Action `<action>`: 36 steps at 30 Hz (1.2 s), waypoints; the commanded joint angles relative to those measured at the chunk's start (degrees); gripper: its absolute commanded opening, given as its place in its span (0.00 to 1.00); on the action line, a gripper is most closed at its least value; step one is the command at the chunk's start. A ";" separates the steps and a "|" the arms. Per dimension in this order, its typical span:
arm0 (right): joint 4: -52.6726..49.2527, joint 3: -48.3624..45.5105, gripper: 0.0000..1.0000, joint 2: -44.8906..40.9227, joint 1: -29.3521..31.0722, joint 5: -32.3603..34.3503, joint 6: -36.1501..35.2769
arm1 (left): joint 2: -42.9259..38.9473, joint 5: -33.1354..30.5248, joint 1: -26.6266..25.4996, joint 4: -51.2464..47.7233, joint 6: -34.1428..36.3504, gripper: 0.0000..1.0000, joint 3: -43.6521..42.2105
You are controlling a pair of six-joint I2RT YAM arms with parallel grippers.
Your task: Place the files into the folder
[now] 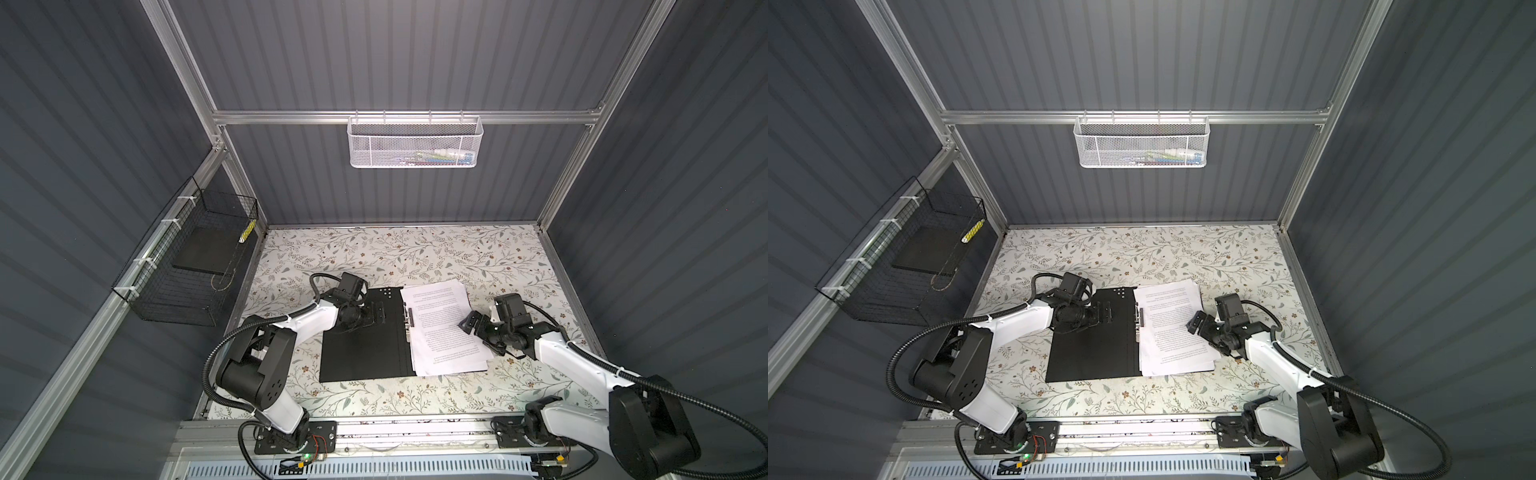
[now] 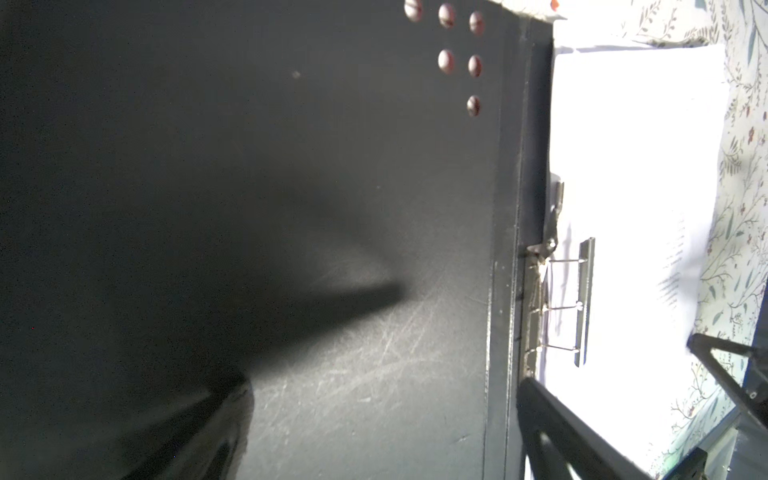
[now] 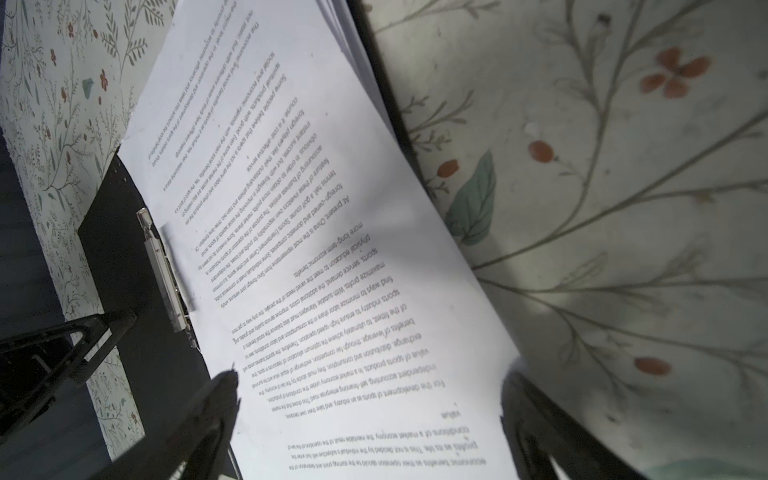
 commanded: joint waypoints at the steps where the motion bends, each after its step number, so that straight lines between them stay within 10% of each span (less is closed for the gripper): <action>1: -1.35 -0.67 0.99 -1.19 0.94 1.15 1.31 | 3.03 -0.25 -0.44 -2.43 -1.17 1.00 -3.34; 7: -6.57 1.46 0.99 -2.03 0.12 9.63 -4.34 | 2.33 -0.14 -0.41 -1.91 -0.91 1.00 -4.33; 30: -3.11 -0.05 0.99 0.01 4.92 2.19 -1.66 | 2.94 0.93 -0.44 0.93 -1.68 1.00 -6.21; 36: -10.30 3.64 0.99 -0.45 5.68 11.35 -6.09 | 1.76 1.75 -0.44 0.84 -1.55 1.00 -5.72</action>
